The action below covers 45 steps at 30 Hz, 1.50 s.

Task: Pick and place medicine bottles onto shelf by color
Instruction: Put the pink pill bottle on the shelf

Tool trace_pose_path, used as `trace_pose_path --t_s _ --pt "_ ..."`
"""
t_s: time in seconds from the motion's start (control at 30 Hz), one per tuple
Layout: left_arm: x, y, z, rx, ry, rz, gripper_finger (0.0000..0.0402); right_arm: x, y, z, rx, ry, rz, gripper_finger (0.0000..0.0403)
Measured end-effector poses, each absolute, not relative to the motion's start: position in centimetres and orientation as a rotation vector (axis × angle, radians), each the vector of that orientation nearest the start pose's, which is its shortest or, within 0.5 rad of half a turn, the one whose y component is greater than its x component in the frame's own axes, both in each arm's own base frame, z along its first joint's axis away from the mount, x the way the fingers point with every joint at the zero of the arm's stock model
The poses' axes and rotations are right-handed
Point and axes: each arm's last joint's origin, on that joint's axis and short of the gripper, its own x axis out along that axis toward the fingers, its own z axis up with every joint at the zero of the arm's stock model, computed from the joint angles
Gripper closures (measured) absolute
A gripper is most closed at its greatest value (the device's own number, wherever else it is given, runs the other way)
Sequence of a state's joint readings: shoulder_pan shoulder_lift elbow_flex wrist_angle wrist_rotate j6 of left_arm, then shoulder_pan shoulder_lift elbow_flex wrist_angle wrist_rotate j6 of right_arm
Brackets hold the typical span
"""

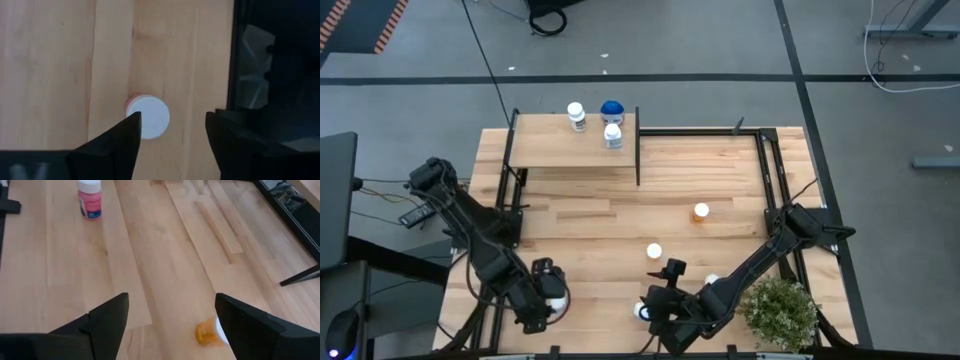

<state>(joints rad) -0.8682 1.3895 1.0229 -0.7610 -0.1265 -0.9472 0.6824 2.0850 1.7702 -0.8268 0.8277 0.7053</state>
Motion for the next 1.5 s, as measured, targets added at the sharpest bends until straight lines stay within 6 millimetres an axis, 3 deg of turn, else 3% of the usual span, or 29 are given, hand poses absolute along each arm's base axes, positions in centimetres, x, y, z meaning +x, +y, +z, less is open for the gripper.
trace_pose_path --t_s 0.2,0.37,0.73,0.93,1.1,1.5 --pt "17.7 -20.0 22.9 -0.21 1.254 -0.075 0.0113 35.0 26.4 23.5 -0.12 0.708 -0.394 0.0097" --pt "17.9 -20.4 22.1 -0.188 1.276 -0.056 0.0088 35.0 26.4 23.5 -0.123 0.709 -0.393 0.0097" --pt "18.5 -21.1 19.9 -0.11 1.329 -0.032 0.0087 35.0 26.3 23.5 -0.125 0.709 -0.394 0.0097" --pt "18.6 -21.1 19.7 -0.1 1.334 -0.032 0.0088 35.0 26.3 23.5 -0.125 0.709 -0.394 0.0097" --pt "18.6 -21.1 19.7 -0.101 1.333 -0.033 0.0112 35.0 26.3 23.5 -0.126 0.709 -0.394 0.0097" --pt "19.0 -21.2 19.8 -0.131 1.307 -0.046 0.0228 35.0 26.3 23.5 -0.126 0.709 -0.394 0.0097"
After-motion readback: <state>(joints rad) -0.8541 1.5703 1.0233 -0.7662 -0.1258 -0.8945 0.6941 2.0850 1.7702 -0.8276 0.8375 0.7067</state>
